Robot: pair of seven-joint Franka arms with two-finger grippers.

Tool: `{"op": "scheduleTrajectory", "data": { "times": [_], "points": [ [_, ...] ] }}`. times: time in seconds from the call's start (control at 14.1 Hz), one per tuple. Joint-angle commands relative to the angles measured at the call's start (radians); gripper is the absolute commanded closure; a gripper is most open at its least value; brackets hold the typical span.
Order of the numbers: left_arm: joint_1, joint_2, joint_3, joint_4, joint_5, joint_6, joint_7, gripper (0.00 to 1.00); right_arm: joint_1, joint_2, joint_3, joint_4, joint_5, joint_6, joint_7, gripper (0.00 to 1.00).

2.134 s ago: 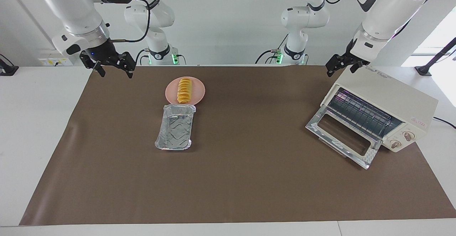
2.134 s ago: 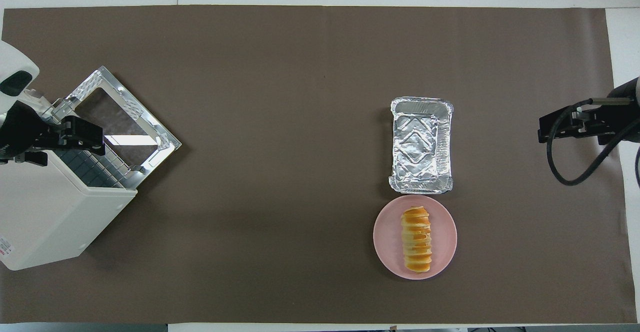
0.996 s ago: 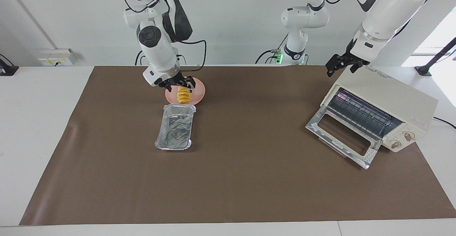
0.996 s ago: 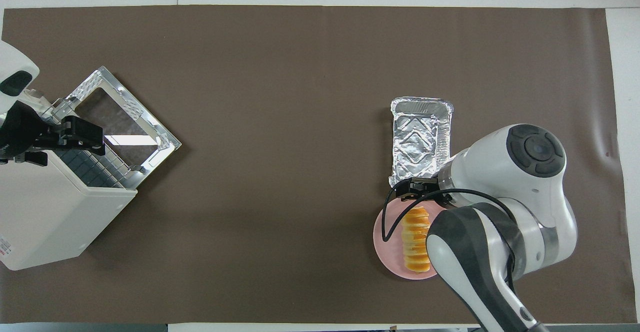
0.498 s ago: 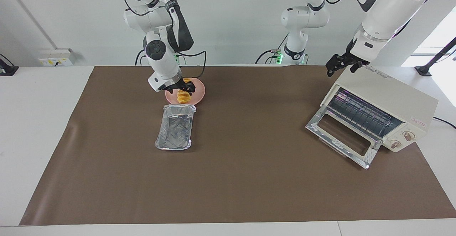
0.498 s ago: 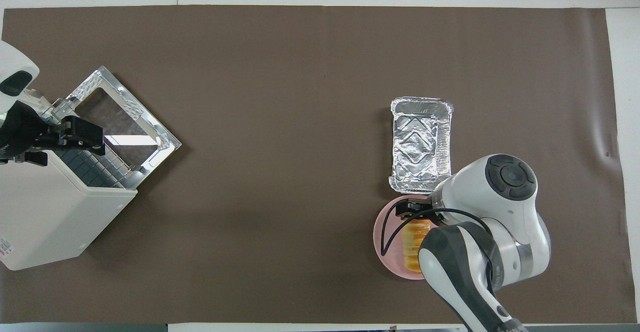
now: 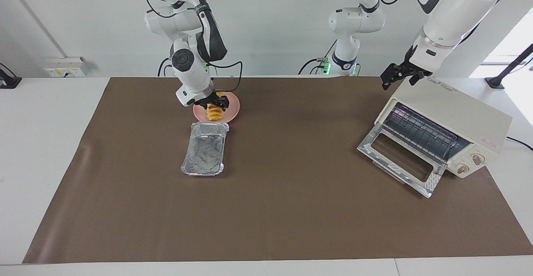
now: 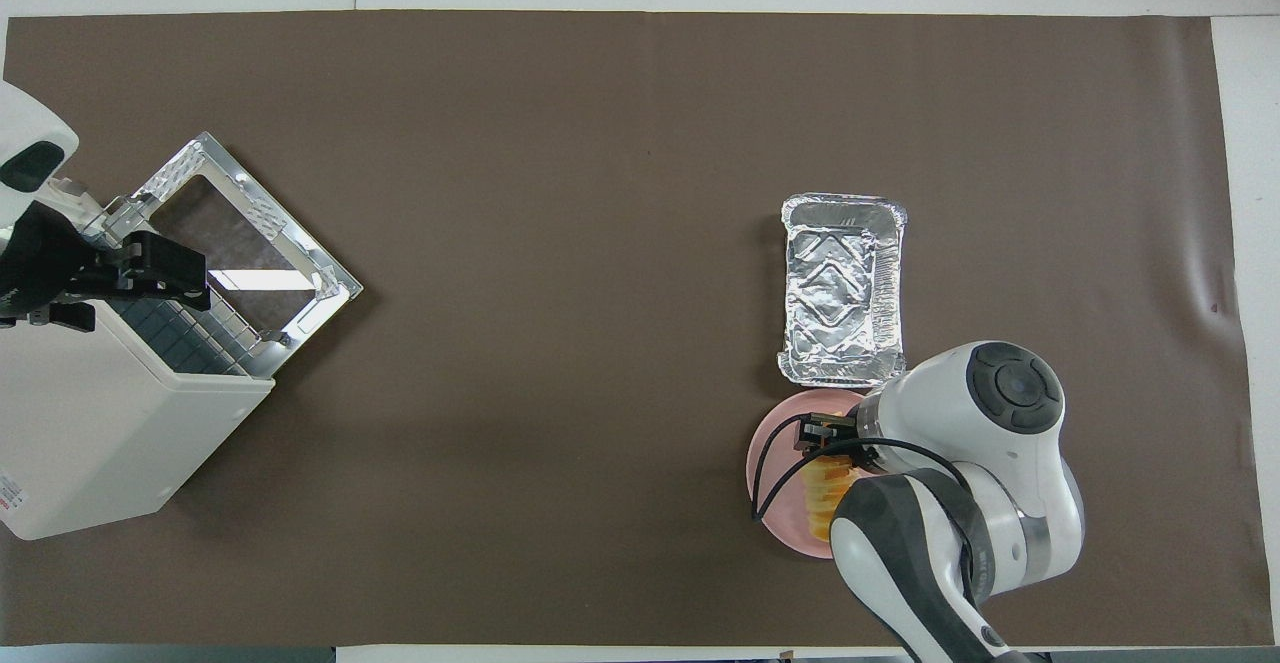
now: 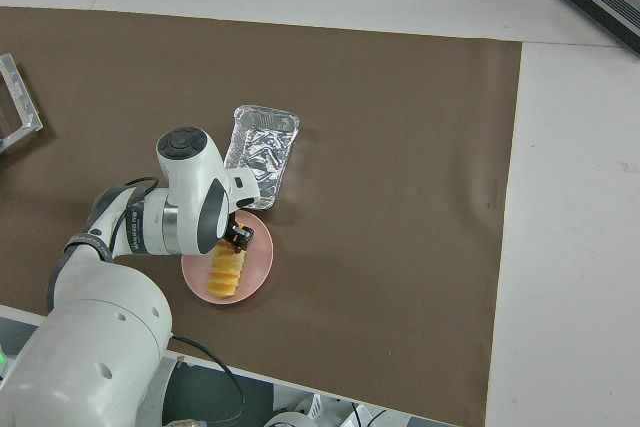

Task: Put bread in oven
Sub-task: 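Lower the right gripper and grasp the bread roll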

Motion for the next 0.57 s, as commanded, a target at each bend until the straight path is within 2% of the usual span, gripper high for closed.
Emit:
{"op": "scheduleTrajectory", "data": {
  "times": [0.0,0.21,0.5],
  "points": [
    [0.004,-0.015,0.0,-0.009,-0.009,0.01,0.002,0.0,0.011,-0.035,-0.003,-0.04,0.023,0.022,0.018,1.0],
    [0.004,-0.015,0.0,-0.009,-0.009,0.01,0.002,0.0,0.012,-0.042,-0.003,-0.04,0.023,0.009,0.05,1.0],
    [0.004,-0.015,0.0,-0.009,-0.009,0.01,0.002,0.0,0.029,-0.096,-0.003,-0.026,0.023,-0.079,0.084,1.0]
  ]
}}
